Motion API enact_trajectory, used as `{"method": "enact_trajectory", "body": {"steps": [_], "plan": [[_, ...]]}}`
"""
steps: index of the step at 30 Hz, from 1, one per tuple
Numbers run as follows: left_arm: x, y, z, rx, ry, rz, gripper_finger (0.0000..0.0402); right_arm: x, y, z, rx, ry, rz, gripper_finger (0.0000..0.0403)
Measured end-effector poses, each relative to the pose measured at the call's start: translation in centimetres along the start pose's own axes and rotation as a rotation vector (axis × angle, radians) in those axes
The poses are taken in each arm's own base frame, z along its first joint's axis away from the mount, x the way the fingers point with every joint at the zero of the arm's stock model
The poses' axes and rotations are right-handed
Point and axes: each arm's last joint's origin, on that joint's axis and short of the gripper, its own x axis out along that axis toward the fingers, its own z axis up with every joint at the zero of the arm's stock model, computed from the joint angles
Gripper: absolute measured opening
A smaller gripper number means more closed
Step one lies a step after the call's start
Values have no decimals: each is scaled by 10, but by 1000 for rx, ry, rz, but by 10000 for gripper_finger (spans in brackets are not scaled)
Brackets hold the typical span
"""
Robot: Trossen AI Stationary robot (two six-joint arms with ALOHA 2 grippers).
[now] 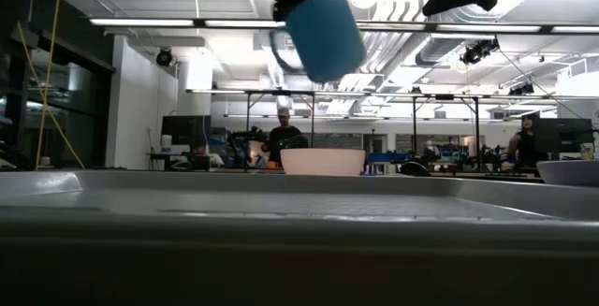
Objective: Set up tray
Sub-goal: Put the blue mug on the serving tray
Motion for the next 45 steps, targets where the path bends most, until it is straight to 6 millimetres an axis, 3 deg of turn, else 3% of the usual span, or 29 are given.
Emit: {"method": "enact_trajectory", "body": {"steps": [3,8,13,17,26,30,37,45], "plan": [[22,-6,8,14,44,-26,14,-13,-6,8,26,-45,25,0],[57,-13,19,28,80,-81,14,-51,-22,19,51,-134,85,0],[82,-16,23,28,110,-121,14,-86,-37,19,69,-168,120,0],[100,-16,25,21,132,-121,14,-102,-45,16,71,-172,112,0],[115,-20,35,8,132,-128,14,-107,-48,13,51,-168,111,0],[111,-26,43,21,111,-124,14,-106,-47,13,50,-166,107,0],[131,-33,42,37,134,-106,14,-106,-48,13,50,-168,104,0],[135,-39,41,95,137,-55,14,-106,-48,11,45,-151,102,0]]}}
